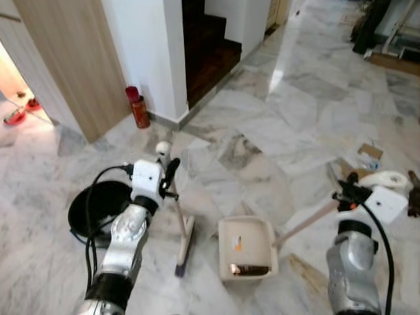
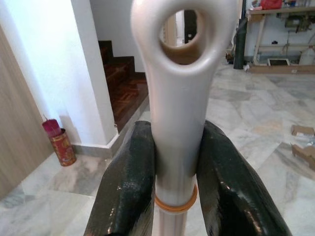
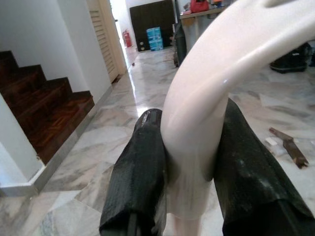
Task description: Sweep floor
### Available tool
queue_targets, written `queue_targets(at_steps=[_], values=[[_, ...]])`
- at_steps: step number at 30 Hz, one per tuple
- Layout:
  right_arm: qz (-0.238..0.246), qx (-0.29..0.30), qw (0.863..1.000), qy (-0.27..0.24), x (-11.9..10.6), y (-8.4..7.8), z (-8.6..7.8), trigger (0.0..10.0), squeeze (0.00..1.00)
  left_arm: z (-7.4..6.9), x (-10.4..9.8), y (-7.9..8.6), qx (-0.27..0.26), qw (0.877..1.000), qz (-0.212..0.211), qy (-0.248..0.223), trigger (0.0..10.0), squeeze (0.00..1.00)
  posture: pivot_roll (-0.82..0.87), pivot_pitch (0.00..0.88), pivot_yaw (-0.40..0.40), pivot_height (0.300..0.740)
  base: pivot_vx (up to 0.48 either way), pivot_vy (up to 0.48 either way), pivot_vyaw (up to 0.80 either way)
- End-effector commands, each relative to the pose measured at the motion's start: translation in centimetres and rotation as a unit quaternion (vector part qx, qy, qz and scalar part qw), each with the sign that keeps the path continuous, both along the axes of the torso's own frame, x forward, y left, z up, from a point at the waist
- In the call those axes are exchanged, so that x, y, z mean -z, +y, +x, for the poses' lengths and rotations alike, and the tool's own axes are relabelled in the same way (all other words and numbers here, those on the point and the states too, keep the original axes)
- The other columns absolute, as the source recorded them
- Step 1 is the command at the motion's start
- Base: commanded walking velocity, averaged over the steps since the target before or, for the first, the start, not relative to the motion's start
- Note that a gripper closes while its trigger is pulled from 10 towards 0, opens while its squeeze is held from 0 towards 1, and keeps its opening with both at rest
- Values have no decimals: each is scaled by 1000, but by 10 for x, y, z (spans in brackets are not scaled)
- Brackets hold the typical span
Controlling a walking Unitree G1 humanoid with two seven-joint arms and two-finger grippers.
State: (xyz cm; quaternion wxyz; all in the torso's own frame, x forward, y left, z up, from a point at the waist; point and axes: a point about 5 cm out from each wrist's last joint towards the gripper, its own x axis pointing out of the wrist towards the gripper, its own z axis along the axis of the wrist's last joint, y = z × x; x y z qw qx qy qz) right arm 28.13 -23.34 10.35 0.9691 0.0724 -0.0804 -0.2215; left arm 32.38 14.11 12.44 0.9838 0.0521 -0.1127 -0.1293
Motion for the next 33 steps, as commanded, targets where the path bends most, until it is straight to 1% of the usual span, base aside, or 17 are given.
queue_targets(at_steps=[1,6,16,26,33], values=[[2,4,1000,-22,-7,-2,1,10000,0,1,-12,-5,9,1000,-1,-29,10000,0,98,63,17,740,0,281,0],[3,5,1000,-21,-7,-3,1,10000,0,2,-13,-5,10,1000,-1,-29,10000,0,99,68,16,740,0,269,0],[2,6,1000,-20,-7,-4,2,10000,0,1,-13,-8,22,999,0,-28,10000,0,104,91,15,740,0,0,0],[0,3,1000,-20,-8,-1,3,10000,0,1,-11,-10,33,999,-1,-21,10000,0,106,102,15,740,0,0,607],[-2,6,1000,-19,-8,-4,2,10000,0,1,-10,-12,40,999,-3,-15,10000,0,103,105,15,740,0,0,641]])
